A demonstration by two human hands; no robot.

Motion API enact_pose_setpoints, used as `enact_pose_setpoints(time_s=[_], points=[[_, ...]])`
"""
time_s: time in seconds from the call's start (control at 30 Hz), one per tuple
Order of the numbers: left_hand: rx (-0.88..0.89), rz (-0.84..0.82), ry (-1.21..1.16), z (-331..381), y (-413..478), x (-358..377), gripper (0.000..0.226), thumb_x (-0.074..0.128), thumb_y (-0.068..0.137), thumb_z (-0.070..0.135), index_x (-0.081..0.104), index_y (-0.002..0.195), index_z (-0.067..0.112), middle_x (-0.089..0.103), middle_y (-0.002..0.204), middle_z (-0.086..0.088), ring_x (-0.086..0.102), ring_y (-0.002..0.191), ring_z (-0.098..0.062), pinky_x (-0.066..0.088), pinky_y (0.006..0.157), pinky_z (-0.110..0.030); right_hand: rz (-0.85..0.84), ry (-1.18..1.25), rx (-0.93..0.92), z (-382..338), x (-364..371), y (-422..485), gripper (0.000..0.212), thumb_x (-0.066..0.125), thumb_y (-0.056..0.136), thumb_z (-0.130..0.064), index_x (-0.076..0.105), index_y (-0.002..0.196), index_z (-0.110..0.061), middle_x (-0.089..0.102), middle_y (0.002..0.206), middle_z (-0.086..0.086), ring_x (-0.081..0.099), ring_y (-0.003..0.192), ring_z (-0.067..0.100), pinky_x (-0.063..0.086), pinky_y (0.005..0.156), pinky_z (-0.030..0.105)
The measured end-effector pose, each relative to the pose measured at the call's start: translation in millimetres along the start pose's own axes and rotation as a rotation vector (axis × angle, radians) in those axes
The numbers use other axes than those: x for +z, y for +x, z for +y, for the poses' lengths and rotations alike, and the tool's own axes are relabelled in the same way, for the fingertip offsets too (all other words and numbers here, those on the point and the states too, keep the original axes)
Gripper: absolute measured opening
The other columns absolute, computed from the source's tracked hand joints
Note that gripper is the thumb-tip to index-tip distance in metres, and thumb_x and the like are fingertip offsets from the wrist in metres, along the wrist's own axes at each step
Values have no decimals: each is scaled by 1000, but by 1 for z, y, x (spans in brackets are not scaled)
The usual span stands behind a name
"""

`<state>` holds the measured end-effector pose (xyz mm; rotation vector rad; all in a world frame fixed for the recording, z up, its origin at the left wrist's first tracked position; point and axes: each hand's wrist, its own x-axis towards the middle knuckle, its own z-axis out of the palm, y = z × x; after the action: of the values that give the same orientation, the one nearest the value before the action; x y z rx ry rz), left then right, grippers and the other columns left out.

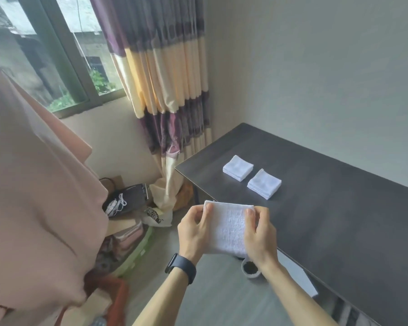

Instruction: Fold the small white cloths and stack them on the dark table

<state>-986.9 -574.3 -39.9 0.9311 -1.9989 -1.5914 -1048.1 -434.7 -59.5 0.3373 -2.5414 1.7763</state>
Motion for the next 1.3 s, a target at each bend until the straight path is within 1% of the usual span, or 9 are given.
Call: enact_pose_setpoints(time_s=[0.23,0.5,0.63,0.73,0.83,0.93,1.03,1.13,1.3], points=[[-41,-123,44,-13,132,33,29,59,93,48,66,78,24,68,78,13,55,67,5,41,60,-8,102,-73,107,26,67,103,21,42,104,-27,48,90,-12,59,68,-3,54,71,9,39,57,15],[-116,-239,144,-32,275,111,25,59,93,47,64,83,26,66,80,4,52,64,4,40,59,-8,131,-99,279,83,118,229,24,38,104,-31,45,90,-13,58,69,3,54,68,14,38,54,18],[-159,-289,201,-31,337,151,21,58,94,46,64,85,27,64,80,10,54,71,-5,40,56,-7,124,-131,366,101,133,289,25,35,104,-35,44,92,-16,54,67,-1,50,60,18,38,53,30],[-183,-357,241,-33,375,180,24,56,94,51,63,88,29,63,84,10,53,72,-5,42,59,-9,133,-165,434,117,141,325,25,32,104,-36,42,93,-16,50,66,-5,47,58,13,36,52,31],[-192,-422,276,-41,414,212,24,55,95,50,62,90,29,64,86,9,54,75,-9,41,58,-8,161,-203,501,137,151,360,26,30,105,-37,42,95,-17,53,67,-3,51,61,15,38,54,35],[-195,-528,347,-57,455,244,20,52,96,46,61,94,27,64,91,9,57,78,-10,42,60,-18,212,-254,579,165,166,392,26,29,105,-38,41,95,-17,53,67,-2,52,63,19,37,57,37],[-155,-631,446,-71,487,265,15,45,99,39,56,98,28,62,98,9,58,83,-11,43,62,-23,238,-295,641,185,179,414,27,26,105,-39,40,96,-18,53,68,-3,51,63,15,33,53,35],[-86,-741,570,-94,524,289,14,39,99,35,50,106,30,60,101,8,58,90,-15,46,67,-28,267,-306,717,209,196,438,28,24,105,-41,39,98,-18,54,69,-2,54,65,22,37,57,36],[-47,-812,645,-123,560,321,14,32,102,46,44,103,37,62,100,7,59,91,-21,44,69,-31,344,-355,820,243,215,467,28,25,105,-41,40,96,-18,58,75,2,57,69,27,45,61,40]])
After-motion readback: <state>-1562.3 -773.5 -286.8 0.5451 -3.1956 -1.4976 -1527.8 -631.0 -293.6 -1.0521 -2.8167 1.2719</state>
